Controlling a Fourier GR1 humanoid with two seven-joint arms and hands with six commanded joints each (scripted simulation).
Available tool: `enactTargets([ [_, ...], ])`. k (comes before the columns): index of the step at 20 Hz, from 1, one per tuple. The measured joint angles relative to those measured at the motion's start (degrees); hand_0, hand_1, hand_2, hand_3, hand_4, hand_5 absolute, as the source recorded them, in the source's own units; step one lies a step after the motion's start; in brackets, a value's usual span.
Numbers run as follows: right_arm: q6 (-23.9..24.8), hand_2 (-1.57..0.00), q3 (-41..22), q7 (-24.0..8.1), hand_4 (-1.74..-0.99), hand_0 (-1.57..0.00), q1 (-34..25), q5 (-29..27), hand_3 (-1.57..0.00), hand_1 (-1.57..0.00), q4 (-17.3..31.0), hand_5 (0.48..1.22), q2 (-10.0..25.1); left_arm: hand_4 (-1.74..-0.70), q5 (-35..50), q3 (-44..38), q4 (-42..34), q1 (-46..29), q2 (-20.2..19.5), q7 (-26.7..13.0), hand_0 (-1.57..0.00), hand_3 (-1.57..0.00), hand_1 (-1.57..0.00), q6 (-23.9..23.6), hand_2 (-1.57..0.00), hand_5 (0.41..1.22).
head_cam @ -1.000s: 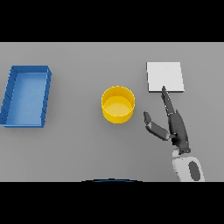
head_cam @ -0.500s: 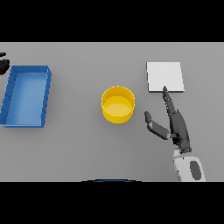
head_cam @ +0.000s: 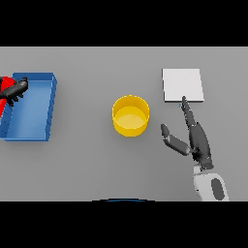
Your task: Pick up the red beaker and tilt it to pour out 1 green nut into yellow bowl. Pick up the yellow bowl and place it on the metallic measuring scale.
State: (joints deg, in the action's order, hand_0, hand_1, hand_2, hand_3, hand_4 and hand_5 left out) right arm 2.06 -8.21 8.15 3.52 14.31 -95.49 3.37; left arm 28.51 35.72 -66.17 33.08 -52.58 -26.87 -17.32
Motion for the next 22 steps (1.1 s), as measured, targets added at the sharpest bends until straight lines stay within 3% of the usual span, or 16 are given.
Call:
enactTargets([
  [1, -0.31, 0.0, -0.4, 1.02, -1.156, 0.0, 0.79, -0.12, 0.0, 0.0, -0.7, 0.673, -0.12, -0.87, 0.97, -0.23, -0.33, -0.37, -0.86, -0.26, -0.8, -0.57, -0.71, 2.07, -0.67, 0.682],
  [3, -0.32, 0.0, -0.18, -0.03, -1.147, 0.0, 0.03, -0.4, 0.0, 0.0, -1.08, 0.68, -0.05, -0.78, 1.64, -0.1, -0.86, -0.81, -1.43, 0.07, -0.51, -0.36, -0.45, 4.2, -0.43, 0.656],
  [5, -0.8, 0.0, -0.15, 1.2, -1.148, 0.0, 0.71, -0.76, 0.0, 0.0, -0.69, 0.688, 0.17, -0.75, -1.12, 1.8, 0.38, 0.14, -1.79, -0.47, -0.33, -0.23, -0.29, 5.54, -0.27, 0.647],
  [7, -0.52, 0.0, -0.3, -0.3, -1.16, 0.0, -0.46, -0.3, 0.0, 0.0, -0.25, 0.688, -0.16, -0.73, -2.29, 2.44, 1.7, 1.13, -0.57, -0.37, -0.21, -0.15, -0.18, 5.04, -0.18, 0.647],
  [11, -0.44, 0.0, -0.8, 0.52, -1.178, 0.0, 0.35, 0.54, 0.0, 0.0, -0.42, 0.679, -0.03, -0.7, -4.12, 2.75, 4.37, 2.37, 1.24, 0.36, -0.09, -0.06, -0.07, 3.05, -0.07, 0.653],
  [13, 0.77, 0.0, -0.86, -1.95, -1.163, 0.0, -0.21, 2.17, 0.0, 0.0, -0.78, 0.677, 0.14, -0.71, -4.77, 2.34, 4.65, 2.02, 1.41, 2.46, -0.05, -0.04, -0.05, 1.1, -0.05, 0.663],
  [15, 0.08, 0.0, -2.19, -1.81, -1.132, 0.0, -0.42, 4.45, 0.0, 0.0, -0.73, 0.703, 1.34, -0.71, -4.5, 1.46, 4.15, 1.49, 1.33, 5.38, -0.03, -0.02, -0.03, 0.13, -0.03, 0.679],
  [18, -4.8, 0.0, -4.43, 0.1, -1.172, 0.0, -3.36, 6.8, 0.0, 0.0, -0.41, 0.728, 5.99, -0.71, -4.49, 1.4, 2.32, 0.89, 0.33, 4.81, -0.02, -0.01, -0.01, -0.91, -0.01, 0.683],
  [22, -10.69, 0.0, -10.49, -4.34, -1.22, 0.0, -12.32, 17.67, 0.0, 0.0, 1.61, 0.701, 13.66, -0.72, -3.52, 0.88, 2.35, 1.08, 1.08, 5.94, -0.01, 0.0, -0.01, -0.56, -0.01, 0.664],
])
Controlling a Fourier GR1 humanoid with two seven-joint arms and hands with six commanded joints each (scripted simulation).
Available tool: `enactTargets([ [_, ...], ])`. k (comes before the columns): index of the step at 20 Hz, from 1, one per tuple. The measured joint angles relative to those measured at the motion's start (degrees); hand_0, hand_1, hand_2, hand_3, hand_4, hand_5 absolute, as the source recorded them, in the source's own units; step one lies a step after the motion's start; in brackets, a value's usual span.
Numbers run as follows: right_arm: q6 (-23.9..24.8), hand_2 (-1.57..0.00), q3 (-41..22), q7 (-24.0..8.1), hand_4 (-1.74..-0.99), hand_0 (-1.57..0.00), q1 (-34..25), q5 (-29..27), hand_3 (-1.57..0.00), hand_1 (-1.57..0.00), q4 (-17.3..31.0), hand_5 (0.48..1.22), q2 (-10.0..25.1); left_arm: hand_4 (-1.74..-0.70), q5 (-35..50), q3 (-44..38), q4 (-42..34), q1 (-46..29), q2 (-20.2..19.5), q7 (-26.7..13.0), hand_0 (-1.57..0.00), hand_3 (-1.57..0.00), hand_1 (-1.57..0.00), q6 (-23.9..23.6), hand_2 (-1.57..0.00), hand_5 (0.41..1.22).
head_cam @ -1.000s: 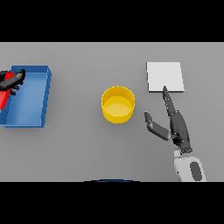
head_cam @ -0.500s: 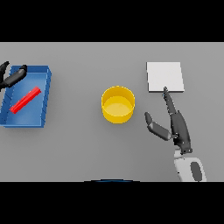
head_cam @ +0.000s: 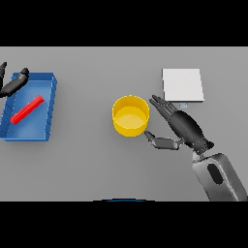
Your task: Pick up the red beaker and tilt it to pour out 1 green nut into yellow bowl. Pick up the yellow bowl and place it on the metallic measuring scale.
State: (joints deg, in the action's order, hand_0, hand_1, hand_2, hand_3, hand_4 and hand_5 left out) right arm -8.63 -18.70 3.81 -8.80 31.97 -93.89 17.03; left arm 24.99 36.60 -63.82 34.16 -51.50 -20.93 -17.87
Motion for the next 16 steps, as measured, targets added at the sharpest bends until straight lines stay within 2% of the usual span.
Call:
enactTargets([
  [2, -3.04, 0.0, -3.77, 0.69, -1.233, 0.0, -5.07, 4.88, 0.0, 0.0, 1.5, 0.703, 2.65, -0.72, 0.32, -0.05, 0.0, -0.3, 0.17, 0.25, 0.0, 0.0, 0.0, 0.15, 0.0, 0.667],
  [5, -5.76, 0.0, -9.06, 4.03, -1.223, 0.0, -10.96, 11.19, 0.0, 0.0, 5.22, 0.705, 5.46, -0.71, 0.36, 0.2, -0.32, -0.45, 0.12, 0.19, 0.0, 0.0, 0.0, 0.44, 0.0, 0.676],
  [7, -8.84, 0.0, -11.46, 5.22, -1.213, 0.0, -13.91, 12.92, 0.0, 0.0, 6.27, 0.705, 6.52, -0.71, 0.74, 0.1, -0.05, -0.62, 0.43, 0.69, 0.0, 0.0, 0.0, 0.99, 0.0, 0.682],
  [8, -9.41, 0.0, -12.41, 5.03, -1.211, 0.0, -16.34, 14.03, 0.0, 0.0, 8.63, 0.704, 6.32, -0.72, 0.77, 0.03, -0.69, -0.93, 0.16, 0.64, 0.0, 0.0, 0.0, 0.39, 0.0, 0.682],
  [11, -12.09, 0.0, -15.76, 7.75, -1.219, 0.0, -19.87, 16.02, 0.0, 0.0, 11.85, 0.705, 6.46, -0.72, 1.26, -0.53, -0.09, -0.53, -0.11, 0.84, 0.0, 0.0, 0.0, 1.09, 0.0, 0.688],
  [13, -13.91, 0.0, -17.49, 6.65, -1.223, 0.0, -22.75, 17.54, 0.0, 0.0, 15.48, 0.704, 5.82, -0.72, 1.42, -0.58, 0.36, -0.64, -0.03, 0.91, 0.0, 0.0, 0.0, 1.44, 0.0, 0.688],
  [16, -14.76, 0.0, -19.89, 7.07, -1.231, 0.0, -25.98, 19.46, 0.0, 0.0, 19.84, 0.703, 4.54, -0.72, 2.12, -1.23, -0.38, -1.09, -0.81, 1.45, 0.0, 0.0, 0.0, 1.56, 0.0, 0.688],
])
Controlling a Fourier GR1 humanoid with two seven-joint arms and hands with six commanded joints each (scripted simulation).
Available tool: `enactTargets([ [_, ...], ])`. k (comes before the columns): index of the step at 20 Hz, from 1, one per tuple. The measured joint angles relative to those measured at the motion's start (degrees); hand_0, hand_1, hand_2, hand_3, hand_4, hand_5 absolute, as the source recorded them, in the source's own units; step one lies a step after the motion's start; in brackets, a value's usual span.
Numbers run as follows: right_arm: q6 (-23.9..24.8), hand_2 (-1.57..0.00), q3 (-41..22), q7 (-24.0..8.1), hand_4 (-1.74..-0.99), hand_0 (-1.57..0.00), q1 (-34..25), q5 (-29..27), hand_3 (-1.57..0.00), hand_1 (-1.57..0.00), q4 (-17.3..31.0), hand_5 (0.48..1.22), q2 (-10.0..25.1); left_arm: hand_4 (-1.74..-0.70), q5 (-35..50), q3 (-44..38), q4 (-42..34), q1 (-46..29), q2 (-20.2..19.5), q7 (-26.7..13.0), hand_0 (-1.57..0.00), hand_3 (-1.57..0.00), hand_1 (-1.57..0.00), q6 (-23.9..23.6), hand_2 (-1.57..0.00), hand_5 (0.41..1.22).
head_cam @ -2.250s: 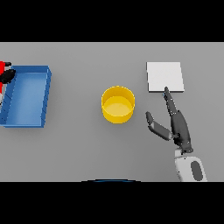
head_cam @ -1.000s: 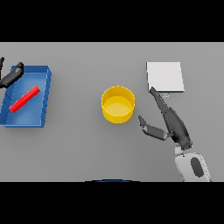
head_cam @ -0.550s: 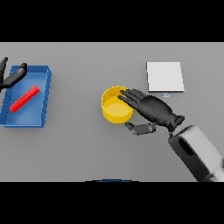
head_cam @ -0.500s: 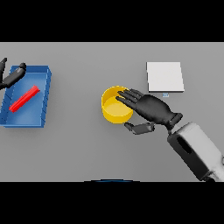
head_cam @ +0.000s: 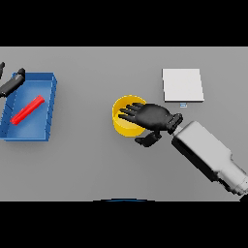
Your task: Pick up the red beaker and tilt it to pour out 1 green nut into yellow bowl. Pick up the yellow bowl and place it on the metallic measuring scale.
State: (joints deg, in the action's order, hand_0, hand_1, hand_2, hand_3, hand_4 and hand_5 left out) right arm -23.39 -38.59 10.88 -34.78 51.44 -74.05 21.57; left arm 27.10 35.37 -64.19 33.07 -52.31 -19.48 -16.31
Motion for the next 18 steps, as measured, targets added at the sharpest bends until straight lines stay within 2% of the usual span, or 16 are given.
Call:
enactTargets([
  [3, -0.52, 0.0, -1.76, 0.88, -1.259, 0.0, -1.94, 1.5, 0.0, 0.0, 3.73, 0.714, -0.3, -0.72, -0.2, 0.14, -0.01, -0.52, 0.65, 0.67, 0.0, 0.0, 0.0, -0.8, 0.0, 0.688],
  [5, -2.55, 0.0, -2.6, 1.33, -1.27, 0.0, -3.65, 1.62, 0.0, 0.0, 4.46, 0.727, -0.59, -0.72, -0.25, 0.27, 0.1, -0.26, 0.82, -0.03, 0.0, 0.0, 0.0, -0.93, 0.0, 0.682],
  [7, -3.89, 0.0, -3.15, -0.17, -1.281, 0.0, -5.15, 1.99, 0.0, 0.0, 6.43, 0.74, -1.84, -0.72, -0.33, 0.16, 0.46, -0.04, 0.71, 0.91, 0.0, 0.0, 0.0, -0.36, 0.0, 0.686],
  [10, -4.96, 0.0, -3.33, -0.42, -1.305, 0.0, -5.68, 1.55, 0.0, 0.0, 7.81, 0.763, -3.05, -0.72, 0.2, -0.07, -0.74, -0.68, 0.1, 0.99, 0.0, 0.0, 0.0, -0.43, 0.0, 0.686],
  [12, -6.29, -0.02, -2.44, -1.92, -1.336, 0.0, -5.45, 0.66, -0.04, -0.02, 7.79, 0.81, -3.28, -0.71, 0.3, -0.06, -0.58, -0.88, 0.05, 0.96, 0.0, 0.0, 0.0, -0.16, 0.0, 0.686],
  [13, -6.46, -0.09, -2.37, -2.07, -1.36, -0.11, -5.35, 0.54, -0.1, -0.1, 8.27, 0.842, -3.42, -0.71, 0.13, 0.03, -0.5, -0.85, 0.13, 1.07, 0.0, 0.0, 0.0, -0.23, 0.0, 0.689],
  [14, -6.76, -0.18, -2.35, -1.57, -1.387, -0.29, -5.46, 0.45, -0.17, -0.24, 8.27, 0.873, -3.36, -0.71, 0.33, -0.35, -0.21, -0.82, -0.24, 1.32, 0.0, 0.0, 0.0, 0.01, 0.0, 0.691],
  [15, -6.18, -0.31, -2.63, -1.06, -1.42, -0.54, -5.16, 0.82, -0.26, -0.47, 8.8, 0.943, -3.29, -0.72, 0.19, -0.27, -0.1, -0.51, 0.05, 1.37, 0.0, 0.0, 0.0, -0.07, 0.0, 0.692],
  [16, -5.95, -0.48, -3.02, -1.1, -1.454, -0.75, -5.42, 1.29, -0.35, -0.69, 9.09, 0.999, -3.75, -0.72, 0.16, -0.13, -0.33, -0.82, 0.28, 1.81, 0.0, 0.0, 0.0, -0.2, 0.0, 0.692],
  [18, -6.06, -0.87, -3.02, -0.3, -1.552, -1.05, -5.67, 1.22, -0.57, -1.01, 8.71, 1.079, -3.33, -0.72, 0.46, -0.42, 0.05, -0.86, -0.32, 1.46, 0.0, 0.0, 0.0, 0.42, 0.0, 0.693],
])
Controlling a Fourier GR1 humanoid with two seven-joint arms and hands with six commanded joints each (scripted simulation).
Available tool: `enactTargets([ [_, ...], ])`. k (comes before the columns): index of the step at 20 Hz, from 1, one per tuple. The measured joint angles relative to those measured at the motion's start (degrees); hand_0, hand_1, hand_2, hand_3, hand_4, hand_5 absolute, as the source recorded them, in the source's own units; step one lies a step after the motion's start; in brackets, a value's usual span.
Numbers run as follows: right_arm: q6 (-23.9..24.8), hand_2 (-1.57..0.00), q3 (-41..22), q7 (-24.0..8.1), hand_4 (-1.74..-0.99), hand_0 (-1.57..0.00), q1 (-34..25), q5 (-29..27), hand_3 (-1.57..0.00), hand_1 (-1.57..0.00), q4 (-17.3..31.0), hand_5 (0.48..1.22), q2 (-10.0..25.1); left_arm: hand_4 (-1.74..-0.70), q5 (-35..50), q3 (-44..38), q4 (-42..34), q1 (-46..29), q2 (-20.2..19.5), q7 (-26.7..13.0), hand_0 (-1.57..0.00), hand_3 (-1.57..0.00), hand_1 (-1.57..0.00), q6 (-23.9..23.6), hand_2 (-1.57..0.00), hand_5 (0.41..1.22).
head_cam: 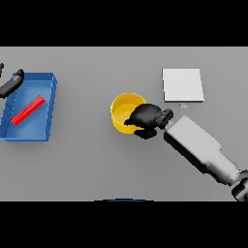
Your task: Pick up the red beaker and tilt it to pour out 1 green nut into yellow bowl. Pick up the yellow bowl and place it on the metallic measuring scale.
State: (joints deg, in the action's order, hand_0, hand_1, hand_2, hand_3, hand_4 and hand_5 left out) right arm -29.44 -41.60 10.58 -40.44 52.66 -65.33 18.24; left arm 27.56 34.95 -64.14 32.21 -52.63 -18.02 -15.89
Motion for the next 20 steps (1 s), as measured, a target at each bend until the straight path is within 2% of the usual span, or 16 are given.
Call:
enactTargets([
  [2, 0.27, -1.12, -0.12, 1.08, -1.614, -1.23, -0.48, -0.38, -0.83, -1.21, 0.8, 1.13, -0.19, -0.72, 0.13, -0.07, -0.57, 0.37, 0.01, -0.11, 0.0, 0.0, 0.0, -0.15, 0.0, 0.696],
  [4, 0.91, -1.19, -0.39, 1.61, -1.66, -1.36, -0.36, -0.53, -1.04, -1.34, 0.25, 1.163, 0.17, -0.73, 0.18, -0.1, -0.93, 0.21, -0.23, 0.03, 0.0, 0.0, 0.0, -0.14, 0.0, 0.698],
  [7, 1.64, -1.26, -0.7, 1.42, -1.699, -1.46, -0.46, -0.42, -1.22, -1.45, -0.05, 1.191, 0.25, -0.72, -0.19, 0.31, -0.33, 0.59, 0.04, -0.32, 0.0, 0.0, 0.0, 0.3, 0.0, 0.697],
  [9, 3.25, -1.31, -0.29, 2.75, -1.714, -1.5, -0.17, -0.61, -1.25, -1.5, 0.41, 1.202, 0.6, -0.72, -0.09, 0.3, -0.6, 0.49, 0.15, -0.59, 0.0, 0.0, 0.0, -0.06, 0.0, 0.695],
  [13, 1.53, -1.33, 1.79, 1.86, -1.73, -1.54, -0.37, -2.07, -1.34, -1.54, -1.69, 1.213, 2.38, -0.72, -0.16, 0.24, -0.48, 0.19, 0.03, -0.46, 0.0, 0.0, 0.0, -0.2, 0.0, 0.696],
  [15, 0.42, -1.34, 2.93, 1.37, -1.734, -1.55, -0.18, -3.07, -1.32, -1.55, -3.05, 1.216, 2.93, -0.72, -0.09, 0.19, -0.93, 0.22, -0.21, -0.55, 0.0, 0.0, 0.0, -0.24, 0.0, 0.694],
  [16, -1.02, -1.39, 3.59, -0.31, -1.735, -1.56, 0.27, -3.8, -1.28, -1.56, -4.9, 1.217, 3.0, -0.72, -0.02, 0.22, -1.01, -0.02, -0.04, -0.53, 0.0, 0.0, 0.0, -0.46, 0.0, 0.693],
  [17, -2.15, -1.41, 4.38, -0.2, -1.737, -1.56, 0.54, -4.54, -1.25, -1.56, -6.58, 1.218, 3.8, -0.72, -0.03, 0.31, -1.0, -0.33, -0.03, -0.74, 0.0, 0.0, 0.0, -0.56, 0.0, 0.693],
  [19, -3.71, -1.43, 6.19, -1.99, -1.738, -1.56, -0.1, -5.33, -1.21, -1.56, -9.62, 1.219, 4.98, -0.72, -0.17, 0.23, -0.35, -0.32, -0.09, -0.25, 0.0, 0.0, 0.0, -0.23, 0.0, 0.688],
  [20, -3.27, -1.43, 6.95, -2.47, -1.739, -1.56, -0.08, -5.46, -1.19, -1.56, -9.8, 1.219, 5.21, -0.72, -0.2, 0.35, -0.38, 0.22, -0.11, -0.68, 0.0, 0.0, 0.0, 0.22, 0.0, 0.686],
])
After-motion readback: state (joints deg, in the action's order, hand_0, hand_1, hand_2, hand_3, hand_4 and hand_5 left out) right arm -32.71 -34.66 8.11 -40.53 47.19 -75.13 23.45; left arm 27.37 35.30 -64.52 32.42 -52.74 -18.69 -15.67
